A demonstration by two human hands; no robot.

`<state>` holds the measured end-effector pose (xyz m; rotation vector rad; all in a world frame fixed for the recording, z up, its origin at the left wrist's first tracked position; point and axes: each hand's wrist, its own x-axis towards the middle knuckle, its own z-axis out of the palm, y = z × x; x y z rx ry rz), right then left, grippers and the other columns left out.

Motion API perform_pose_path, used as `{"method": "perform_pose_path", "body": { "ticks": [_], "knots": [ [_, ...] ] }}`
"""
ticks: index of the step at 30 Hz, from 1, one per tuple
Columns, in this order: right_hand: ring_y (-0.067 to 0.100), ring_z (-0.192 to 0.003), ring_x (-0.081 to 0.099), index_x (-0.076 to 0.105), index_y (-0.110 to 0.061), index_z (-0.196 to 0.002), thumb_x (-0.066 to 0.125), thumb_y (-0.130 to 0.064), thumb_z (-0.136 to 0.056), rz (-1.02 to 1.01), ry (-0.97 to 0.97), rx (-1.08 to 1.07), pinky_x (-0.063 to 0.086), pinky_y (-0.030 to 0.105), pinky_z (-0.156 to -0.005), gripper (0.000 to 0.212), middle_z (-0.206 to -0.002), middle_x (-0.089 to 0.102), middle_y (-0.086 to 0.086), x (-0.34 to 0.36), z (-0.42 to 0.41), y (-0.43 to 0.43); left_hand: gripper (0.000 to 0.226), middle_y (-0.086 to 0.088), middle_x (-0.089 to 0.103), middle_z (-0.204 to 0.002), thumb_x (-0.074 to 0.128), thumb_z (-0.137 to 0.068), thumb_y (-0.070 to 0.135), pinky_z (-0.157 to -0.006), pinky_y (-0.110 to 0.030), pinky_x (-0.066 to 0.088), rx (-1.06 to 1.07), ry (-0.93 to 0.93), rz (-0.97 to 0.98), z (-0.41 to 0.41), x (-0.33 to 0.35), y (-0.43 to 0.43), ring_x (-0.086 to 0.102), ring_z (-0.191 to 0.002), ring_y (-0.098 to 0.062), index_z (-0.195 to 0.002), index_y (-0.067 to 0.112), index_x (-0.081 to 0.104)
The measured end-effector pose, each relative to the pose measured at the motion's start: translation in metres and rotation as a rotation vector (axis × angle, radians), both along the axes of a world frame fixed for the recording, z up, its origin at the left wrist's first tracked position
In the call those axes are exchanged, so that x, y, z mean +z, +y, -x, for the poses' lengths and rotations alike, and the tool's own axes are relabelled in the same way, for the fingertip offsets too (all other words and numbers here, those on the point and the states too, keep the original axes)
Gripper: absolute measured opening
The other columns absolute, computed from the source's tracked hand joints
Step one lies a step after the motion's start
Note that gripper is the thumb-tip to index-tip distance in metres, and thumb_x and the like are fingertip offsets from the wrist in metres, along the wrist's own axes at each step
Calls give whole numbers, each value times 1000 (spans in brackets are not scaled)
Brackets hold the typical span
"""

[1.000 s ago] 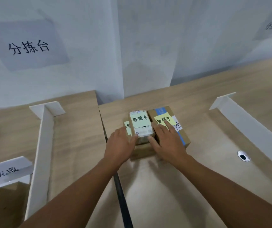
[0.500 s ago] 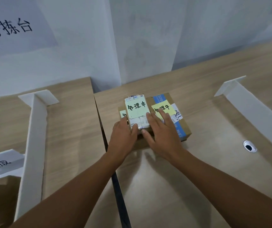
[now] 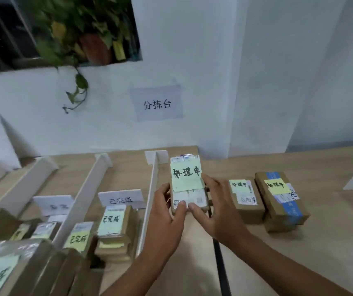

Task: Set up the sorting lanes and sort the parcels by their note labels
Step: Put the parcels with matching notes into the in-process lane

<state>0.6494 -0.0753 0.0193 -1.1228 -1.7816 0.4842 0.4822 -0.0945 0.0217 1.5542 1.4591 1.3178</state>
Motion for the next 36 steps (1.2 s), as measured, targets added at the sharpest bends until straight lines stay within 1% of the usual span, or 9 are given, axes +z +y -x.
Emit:
{"method": "perform_pose_path", "body": {
  "ticks": [3, 8, 11, 15, 18, 21, 26, 31, 36],
  "knots": [
    [-2, -126, 45, 38, -16, -152, 69, -42, -87, -6, 35, 147, 43, 3, -90, 77, -132, 35, -12, 22, 69, -32, 59, 28, 58, -134, 58, -87, 46, -97, -29, 54, 71, 8, -43, 76, 24, -49, 58, -126, 1, -143, 38, 42],
    [5, -131, 46, 36, -18, -154, 67, -47, -86, -36, 62, 323, 44, 12, -100, 80, -137, 32, -17, 49, 187, -96, 57, 23, 58, -139, 59, -91, 42, -97, -30, 54, 209, 65, -114, 192, 53, -143, 59, -126, -3, -145, 42, 41],
    [7, -128, 50, 39, -17, -153, 68, -45, -87, -82, 70, 399, 51, 15, -93, 78, -137, 35, -17, 58, 261, -142, 57, 25, 57, -138, 60, -90, 44, -98, -32, 54, 283, 93, -124, 260, 62, -202, 58, -125, 0, -144, 46, 41],
    [0, -126, 48, 33, -36, -152, 62, -56, -87, -103, 26, 432, 42, 11, -101, 74, -138, 33, -24, 56, 356, -210, 52, 37, 56, -130, 57, -90, 47, -84, -6, 46, 391, 135, -107, 343, 69, -284, 56, -119, 12, -130, 69, 33],
    [-2, -131, 45, 27, -52, -149, 62, -56, -86, -86, 33, 499, 41, 11, -102, 73, -138, 33, -26, 50, 425, -258, 50, 35, 60, -126, 56, -89, 43, -81, -7, 48, 457, 130, -81, 402, 66, -343, 59, -113, 13, -132, 62, 37],
    [-2, -128, 50, 34, -40, -151, 65, -55, -84, -8, 66, 572, 56, 23, -91, 75, -137, 34, -26, 43, 484, -300, 52, 34, 61, -127, 59, -92, 36, -87, -20, 54, 513, 117, -47, 454, 57, -395, 59, -116, 11, -138, 49, 40],
    [3, -127, 47, 37, -31, -152, 63, -55, -82, -1, 36, 594, 55, 39, -94, 78, -134, 35, -22, 38, 564, -347, 51, 42, 60, -120, 57, -87, 39, -73, -7, 48, 626, 105, -18, 524, 55, -449, 61, -107, 15, -127, 65, 40],
    [3, -122, 52, 43, -20, -150, 70, -34, -88, 52, 72, 663, 56, 29, -88, 69, -131, 42, -11, 34, 630, -364, 47, 43, 62, -115, 56, -83, 41, -70, -6, 47, 704, 76, 5, 584, 42, -460, 62, -104, 13, -120, 66, 42],
    [-2, -114, 53, 46, -18, -147, 74, -26, -87, 87, 63, 653, 51, 11, -75, 66, -127, 42, -15, 13, 704, -343, 52, 38, 63, -120, 60, -86, 38, -70, -8, 49, 734, 72, 48, 651, 19, -443, 60, -107, 14, -132, 53, 43]
  ]
}}
